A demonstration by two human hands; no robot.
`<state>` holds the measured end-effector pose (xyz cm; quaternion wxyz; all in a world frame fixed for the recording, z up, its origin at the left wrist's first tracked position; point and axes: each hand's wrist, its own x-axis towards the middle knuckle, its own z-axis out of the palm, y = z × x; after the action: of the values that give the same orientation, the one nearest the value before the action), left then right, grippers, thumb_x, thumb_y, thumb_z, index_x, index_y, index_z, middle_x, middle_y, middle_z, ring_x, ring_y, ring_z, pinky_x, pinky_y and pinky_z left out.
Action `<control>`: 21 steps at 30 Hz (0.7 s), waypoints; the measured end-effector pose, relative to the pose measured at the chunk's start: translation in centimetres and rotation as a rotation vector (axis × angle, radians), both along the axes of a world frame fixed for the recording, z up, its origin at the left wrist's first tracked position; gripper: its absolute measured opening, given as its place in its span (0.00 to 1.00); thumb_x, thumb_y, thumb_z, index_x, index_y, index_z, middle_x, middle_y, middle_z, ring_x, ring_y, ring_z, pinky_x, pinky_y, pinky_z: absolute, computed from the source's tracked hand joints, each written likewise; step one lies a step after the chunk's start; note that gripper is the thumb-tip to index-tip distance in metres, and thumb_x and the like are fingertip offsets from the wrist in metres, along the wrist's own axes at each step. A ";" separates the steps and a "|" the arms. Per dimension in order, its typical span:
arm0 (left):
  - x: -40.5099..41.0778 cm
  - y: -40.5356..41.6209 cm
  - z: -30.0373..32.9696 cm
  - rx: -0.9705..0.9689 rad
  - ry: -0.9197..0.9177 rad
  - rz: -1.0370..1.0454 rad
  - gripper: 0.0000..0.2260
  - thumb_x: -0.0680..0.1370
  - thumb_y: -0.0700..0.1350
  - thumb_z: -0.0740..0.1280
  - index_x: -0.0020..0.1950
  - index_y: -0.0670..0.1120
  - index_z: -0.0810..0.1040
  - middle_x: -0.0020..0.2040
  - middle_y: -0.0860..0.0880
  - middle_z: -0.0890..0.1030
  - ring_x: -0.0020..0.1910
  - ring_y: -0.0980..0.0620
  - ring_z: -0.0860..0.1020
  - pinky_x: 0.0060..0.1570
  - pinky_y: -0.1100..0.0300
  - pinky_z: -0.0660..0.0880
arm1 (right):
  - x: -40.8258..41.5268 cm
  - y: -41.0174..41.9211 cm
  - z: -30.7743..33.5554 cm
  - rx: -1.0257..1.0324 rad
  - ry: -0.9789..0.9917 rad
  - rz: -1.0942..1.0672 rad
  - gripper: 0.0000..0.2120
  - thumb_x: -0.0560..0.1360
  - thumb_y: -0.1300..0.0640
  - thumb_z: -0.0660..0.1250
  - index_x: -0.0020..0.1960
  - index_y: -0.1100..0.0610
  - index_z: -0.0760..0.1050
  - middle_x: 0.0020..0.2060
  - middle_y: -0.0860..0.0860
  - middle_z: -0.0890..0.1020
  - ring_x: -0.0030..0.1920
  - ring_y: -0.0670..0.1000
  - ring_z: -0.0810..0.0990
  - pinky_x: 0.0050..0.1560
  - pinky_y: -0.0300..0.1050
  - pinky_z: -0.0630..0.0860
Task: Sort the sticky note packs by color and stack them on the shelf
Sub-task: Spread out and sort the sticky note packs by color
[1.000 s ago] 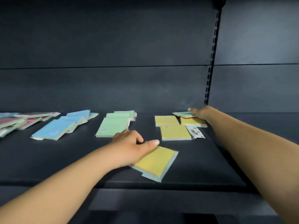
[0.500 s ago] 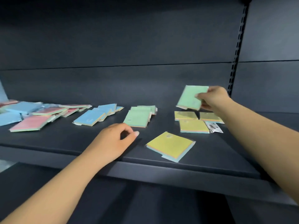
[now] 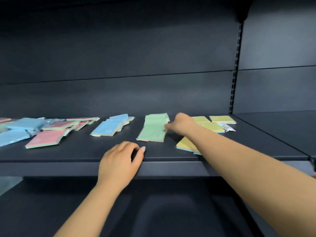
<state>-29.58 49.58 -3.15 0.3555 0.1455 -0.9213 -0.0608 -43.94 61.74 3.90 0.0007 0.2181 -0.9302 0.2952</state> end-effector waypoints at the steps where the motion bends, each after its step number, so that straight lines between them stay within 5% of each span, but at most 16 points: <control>1: 0.1 0.2 0.3 0.006 -0.016 0.006 0.26 0.73 0.64 0.47 0.47 0.49 0.79 0.46 0.54 0.80 0.45 0.49 0.78 0.41 0.60 0.67 | 0.2 0.9 0.4 -0.028 -0.001 -0.001 0.14 0.74 0.50 0.66 0.39 0.60 0.70 0.37 0.55 0.75 0.46 0.58 0.74 0.36 0.44 0.69; 3: -0.1 0.1 0.6 0.057 -0.037 -0.005 0.19 0.78 0.61 0.53 0.50 0.50 0.78 0.50 0.55 0.78 0.50 0.51 0.75 0.45 0.59 0.67 | 0.4 3.2 1.0 -0.082 -0.002 -0.015 0.18 0.74 0.49 0.67 0.50 0.66 0.77 0.46 0.60 0.81 0.52 0.61 0.78 0.47 0.47 0.75; 5: -0.2 0.6 1.4 0.196 -0.027 -0.082 0.13 0.78 0.56 0.58 0.49 0.51 0.77 0.49 0.55 0.77 0.51 0.52 0.74 0.45 0.60 0.67 | 0.4 5.6 0.9 -0.142 -0.033 -0.051 0.27 0.74 0.49 0.68 0.63 0.69 0.72 0.60 0.62 0.77 0.61 0.61 0.76 0.60 0.49 0.72; 7: -1.0 2.0 2.3 0.344 -0.057 -0.198 0.11 0.78 0.55 0.60 0.46 0.50 0.77 0.44 0.55 0.76 0.48 0.53 0.74 0.42 0.61 0.66 | 0.4 7.8 0.3 -0.147 -0.062 -0.094 0.28 0.75 0.49 0.67 0.67 0.66 0.69 0.65 0.60 0.73 0.65 0.58 0.72 0.63 0.47 0.68; 11: -4.1 6.4 3.9 0.320 -0.281 -0.239 0.27 0.76 0.63 0.57 0.45 0.39 0.78 0.41 0.44 0.76 0.50 0.46 0.73 0.43 0.55 0.67 | 0.8 10.6 -1.0 -0.096 -0.061 -0.191 0.23 0.76 0.49 0.65 0.60 0.68 0.75 0.61 0.62 0.76 0.62 0.59 0.74 0.62 0.47 0.69; 15: -6.6 9.7 4.4 0.164 -0.602 -0.094 0.38 0.72 0.71 0.49 0.68 0.44 0.69 0.68 0.45 0.67 0.68 0.44 0.61 0.62 0.51 0.63 | 0.1 12.3 -1.3 -0.090 -0.056 -0.240 0.25 0.75 0.47 0.66 0.59 0.68 0.76 0.59 0.62 0.78 0.60 0.59 0.76 0.60 0.49 0.71; 18: -7.7 10.4 4.3 0.151 -0.611 -0.069 0.39 0.71 0.72 0.54 0.69 0.44 0.67 0.68 0.45 0.66 0.68 0.44 0.62 0.62 0.52 0.64 | -1.5 13.7 -1.0 -0.059 -0.046 -0.252 0.24 0.76 0.48 0.65 0.60 0.68 0.75 0.57 0.62 0.79 0.57 0.59 0.77 0.57 0.48 0.72; 21: -7.9 10.1 4.6 0.412 -0.498 -0.149 0.36 0.68 0.66 0.67 0.64 0.42 0.67 0.62 0.46 0.73 0.61 0.45 0.71 0.57 0.53 0.71 | -3.9 15.5 -1.1 -0.070 -0.072 -0.303 0.25 0.74 0.48 0.66 0.59 0.69 0.75 0.45 0.63 0.77 0.43 0.55 0.71 0.44 0.43 0.66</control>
<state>-37.51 59.67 1.47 0.0768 0.1570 -0.9563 -0.2343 -47.81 77.23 2.79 0.0196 0.0642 -0.9411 0.3314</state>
